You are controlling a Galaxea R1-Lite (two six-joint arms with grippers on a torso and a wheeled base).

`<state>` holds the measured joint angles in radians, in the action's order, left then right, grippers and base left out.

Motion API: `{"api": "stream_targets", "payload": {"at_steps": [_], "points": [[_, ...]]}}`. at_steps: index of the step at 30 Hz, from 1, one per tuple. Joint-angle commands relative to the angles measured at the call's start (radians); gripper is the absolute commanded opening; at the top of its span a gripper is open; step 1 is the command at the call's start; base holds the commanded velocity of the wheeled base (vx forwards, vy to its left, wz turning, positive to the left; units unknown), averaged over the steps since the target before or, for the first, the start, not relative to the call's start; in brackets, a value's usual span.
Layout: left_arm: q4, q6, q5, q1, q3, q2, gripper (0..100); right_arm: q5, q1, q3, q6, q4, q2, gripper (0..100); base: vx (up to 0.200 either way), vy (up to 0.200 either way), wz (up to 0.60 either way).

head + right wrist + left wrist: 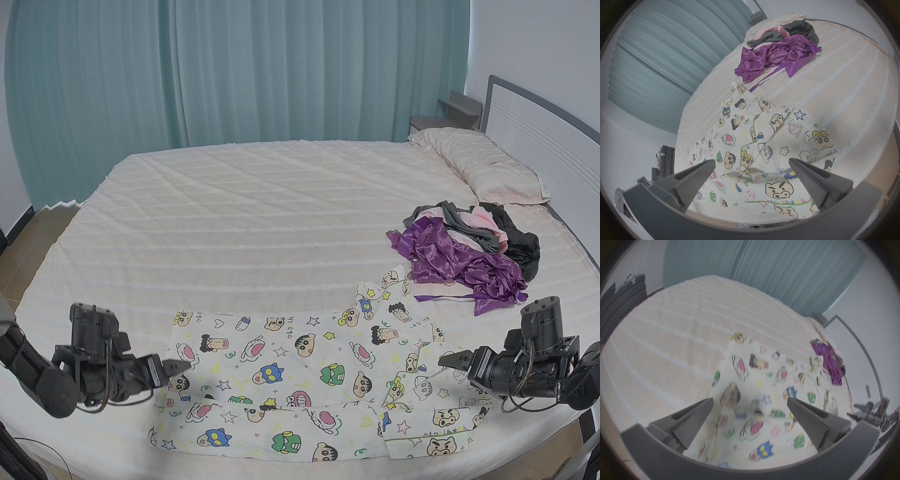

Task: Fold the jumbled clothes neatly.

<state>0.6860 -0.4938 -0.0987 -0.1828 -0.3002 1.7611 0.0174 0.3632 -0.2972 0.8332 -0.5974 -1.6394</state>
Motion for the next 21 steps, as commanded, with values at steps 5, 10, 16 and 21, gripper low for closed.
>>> {"api": "stream_targets", "payload": {"at_steps": [5,10,16,21], "points": [[-0.217,0.041,-0.058,0.112,-0.524,0.265,100,0.001,0.003,0.017,-0.005,-0.001,0.006,100,0.0,0.0,0.0],[-0.233,0.106,-0.064,0.121,-0.659,0.406,100,0.001,0.003,0.02,-0.02,-0.001,0.006,100,0.0,0.0,0.0],[-0.341,0.178,-0.078,0.14,-0.797,0.506,100,0.004,0.002,0.024,-0.02,-0.001,-0.005,100,0.0,0.0,0.0],[-0.353,0.185,-0.085,0.154,-0.841,0.537,100,0.006,0.002,0.024,-0.02,-0.001,-0.005,100,0.0,0.0,0.0]]}}
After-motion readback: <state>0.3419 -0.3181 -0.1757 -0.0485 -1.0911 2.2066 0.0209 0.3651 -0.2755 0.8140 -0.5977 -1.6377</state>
